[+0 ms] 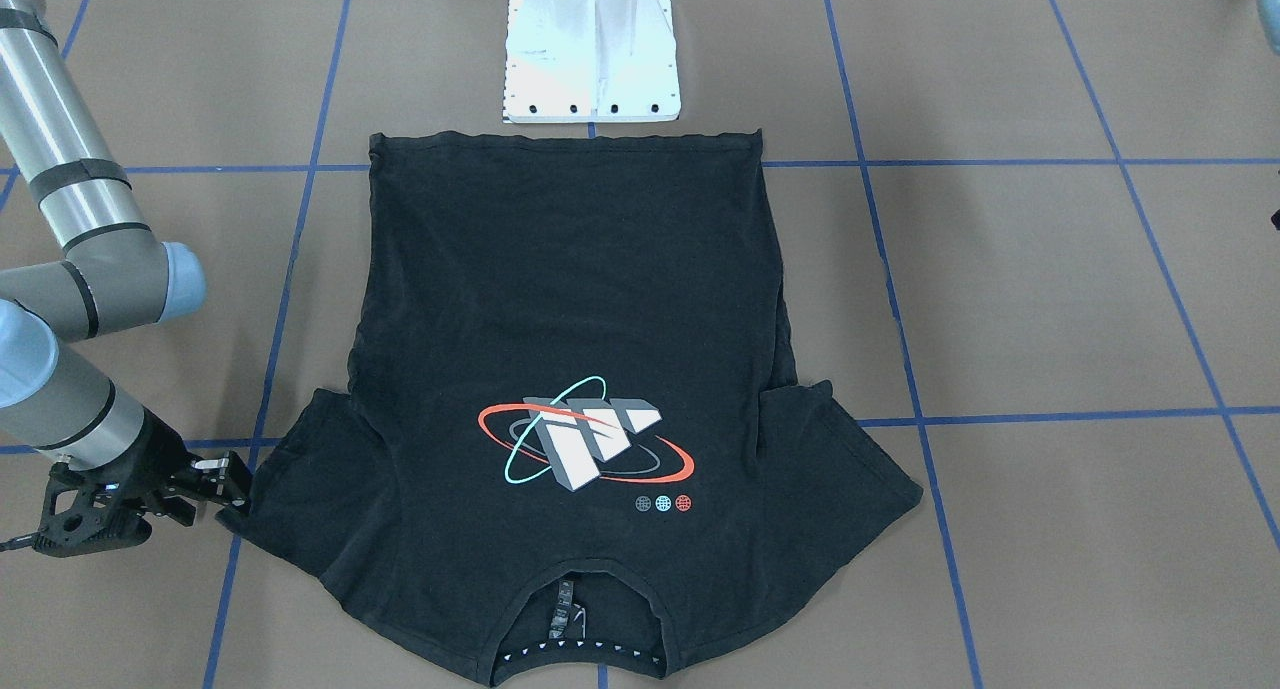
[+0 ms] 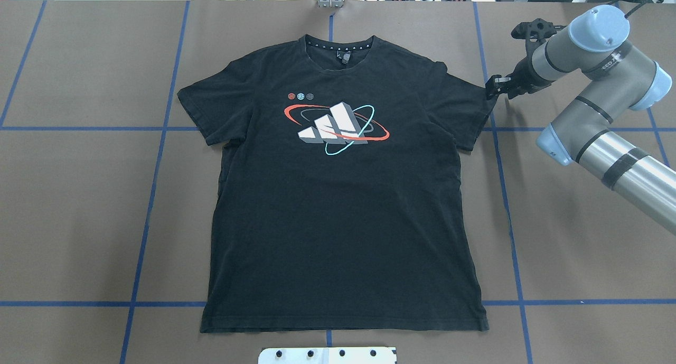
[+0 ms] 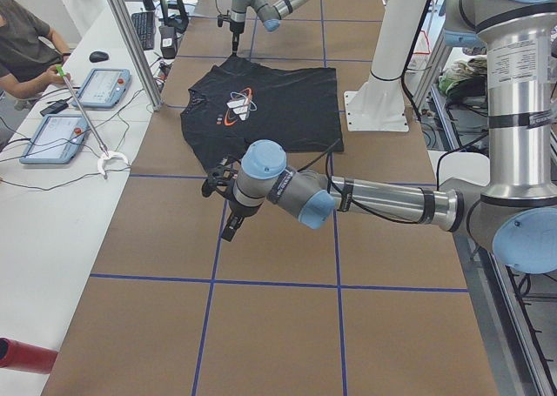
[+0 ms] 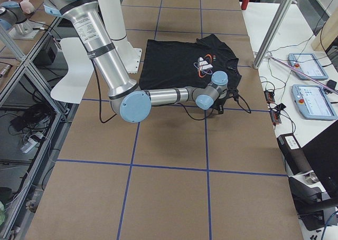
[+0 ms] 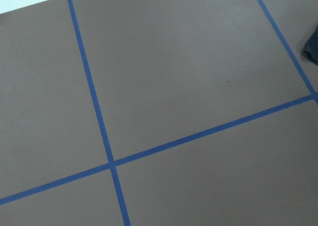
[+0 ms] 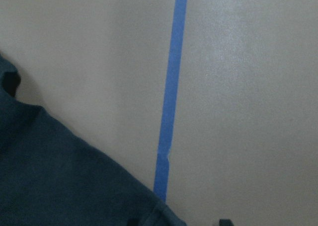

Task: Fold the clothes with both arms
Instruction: 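Move the right gripper in toward the shirt collar and shoulder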

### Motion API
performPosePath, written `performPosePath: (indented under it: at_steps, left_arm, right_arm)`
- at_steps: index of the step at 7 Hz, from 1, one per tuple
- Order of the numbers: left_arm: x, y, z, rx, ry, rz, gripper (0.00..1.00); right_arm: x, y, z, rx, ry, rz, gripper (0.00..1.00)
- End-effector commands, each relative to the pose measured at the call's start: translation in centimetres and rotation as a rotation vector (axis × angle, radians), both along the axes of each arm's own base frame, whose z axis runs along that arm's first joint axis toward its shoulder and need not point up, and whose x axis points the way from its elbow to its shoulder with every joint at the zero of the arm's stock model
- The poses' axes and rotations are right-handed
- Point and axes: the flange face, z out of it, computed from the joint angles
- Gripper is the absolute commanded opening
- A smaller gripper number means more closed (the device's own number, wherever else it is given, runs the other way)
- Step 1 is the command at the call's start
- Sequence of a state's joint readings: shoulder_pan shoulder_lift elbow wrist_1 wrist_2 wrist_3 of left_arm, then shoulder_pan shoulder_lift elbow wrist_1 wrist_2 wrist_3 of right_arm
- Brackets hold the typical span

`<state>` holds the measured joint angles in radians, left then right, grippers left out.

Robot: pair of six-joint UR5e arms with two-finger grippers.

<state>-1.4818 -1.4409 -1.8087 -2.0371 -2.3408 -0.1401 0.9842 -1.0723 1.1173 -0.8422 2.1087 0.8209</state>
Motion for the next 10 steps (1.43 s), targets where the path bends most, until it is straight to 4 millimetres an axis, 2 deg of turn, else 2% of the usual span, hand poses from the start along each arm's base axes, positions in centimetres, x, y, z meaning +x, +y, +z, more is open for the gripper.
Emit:
performPosePath:
  at_steps: [1, 2, 4, 5, 6, 7, 8, 9, 10]
  left_arm:
    - [0.0, 0.0, 0.0, 0.000, 0.000, 0.000, 1.00]
    - [0.0, 0.0, 0.0, 0.001, -0.001, 0.001, 1.00]
    - [0.0, 0.0, 0.1, -0.002, -0.001, 0.001, 1.00]
    - [0.0, 0.0, 0.0, 0.002, -0.001, 0.002, 1.00]
    - [0.0, 0.0, -0.2, 0.005, 0.000, 0.001, 1.00]
    - [0.0, 0.1, -0.4, 0.009, 0.001, 0.000, 1.00]
    - [0.0, 0.1, -0.5, 0.009, 0.001, 0.000, 1.00]
    - [-0.1, 0.1, -0.5, 0.010, 0.001, -0.001, 1.00]
    - [0.0, 0.2, -0.5, 0.010, 0.001, 0.000, 1.00]
  right_arm:
    - [-0.1, 0.0, 0.1, -0.001, 0.002, 0.000, 0.19]
    - [-0.1, 0.0, 0.1, -0.002, 0.003, 0.000, 0.00]
    - [0.2, -0.1, -0.3, 0.003, -0.002, 0.001, 0.00]
    - [2.2, -0.9, -1.2, -0.002, -0.028, 0.012, 0.00]
    - [4.3, -0.8, -2.9, -0.012, -0.081, -0.005, 0.00]
    - [5.8, 1.4, -2.6, -0.020, -0.104, -0.019, 0.00]
    - [6.2, 2.2, -3.3, -0.013, -0.118, -0.018, 0.00]
    - [6.5, 3.2, -5.6, -0.024, -0.149, -0.027, 0.00]
    - [4.5, 2.8, -9.2, -0.088, -0.158, -0.008, 0.00]
